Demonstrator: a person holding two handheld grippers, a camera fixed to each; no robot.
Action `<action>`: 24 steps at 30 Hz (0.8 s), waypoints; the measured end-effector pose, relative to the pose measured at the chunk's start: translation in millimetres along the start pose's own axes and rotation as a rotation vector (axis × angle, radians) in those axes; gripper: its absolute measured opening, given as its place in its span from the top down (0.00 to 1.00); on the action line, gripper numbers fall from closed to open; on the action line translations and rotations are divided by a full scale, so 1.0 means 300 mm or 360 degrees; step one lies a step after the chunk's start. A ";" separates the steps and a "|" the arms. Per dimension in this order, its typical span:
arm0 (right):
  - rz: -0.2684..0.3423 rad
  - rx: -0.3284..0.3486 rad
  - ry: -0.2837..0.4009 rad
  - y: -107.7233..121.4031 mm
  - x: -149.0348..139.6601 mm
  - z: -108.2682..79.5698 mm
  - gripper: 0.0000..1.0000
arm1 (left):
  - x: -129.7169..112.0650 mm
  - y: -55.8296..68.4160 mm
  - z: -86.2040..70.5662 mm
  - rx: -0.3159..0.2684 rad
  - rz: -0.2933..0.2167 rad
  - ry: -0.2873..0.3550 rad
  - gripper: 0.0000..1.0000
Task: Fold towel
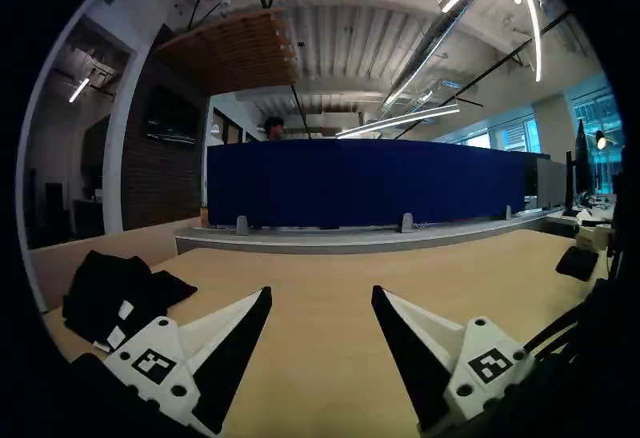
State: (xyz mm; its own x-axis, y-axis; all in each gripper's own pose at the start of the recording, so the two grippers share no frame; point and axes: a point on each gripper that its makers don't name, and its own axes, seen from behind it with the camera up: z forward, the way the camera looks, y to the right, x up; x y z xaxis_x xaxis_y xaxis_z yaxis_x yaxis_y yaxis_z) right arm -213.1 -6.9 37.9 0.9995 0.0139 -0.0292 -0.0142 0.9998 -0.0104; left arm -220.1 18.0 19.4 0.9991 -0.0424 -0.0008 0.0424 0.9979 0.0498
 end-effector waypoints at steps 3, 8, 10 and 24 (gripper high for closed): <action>0.0000 0.0000 0.0000 -0.001 0.000 0.000 0.01 | 0.000 -0.002 0.000 0.0000 0.0000 0.0000 0.08; 0.0000 0.0000 0.0000 0.000 0.000 -0.002 0.00 | 0.001 -0.004 -0.002 0.0000 0.0000 0.0001 0.08; 0.0000 0.0000 0.0000 0.001 0.000 -0.003 0.00 | 0.000 -0.005 -0.002 0.0000 0.0000 0.0001 0.08; 0.0000 0.0000 0.0000 0.000 -0.003 -0.002 0.01 | 0.000 -0.011 -0.001 0.0000 -0.0005 -0.0002 0.08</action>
State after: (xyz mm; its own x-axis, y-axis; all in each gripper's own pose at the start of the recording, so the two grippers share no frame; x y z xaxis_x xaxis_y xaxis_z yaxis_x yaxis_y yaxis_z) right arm -214.1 -6.9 37.3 0.9995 0.0140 -0.0293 -0.0143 0.9998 -0.0104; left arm -220.3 14.7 18.9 0.9990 -0.0453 0.0000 0.0453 0.9977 0.0497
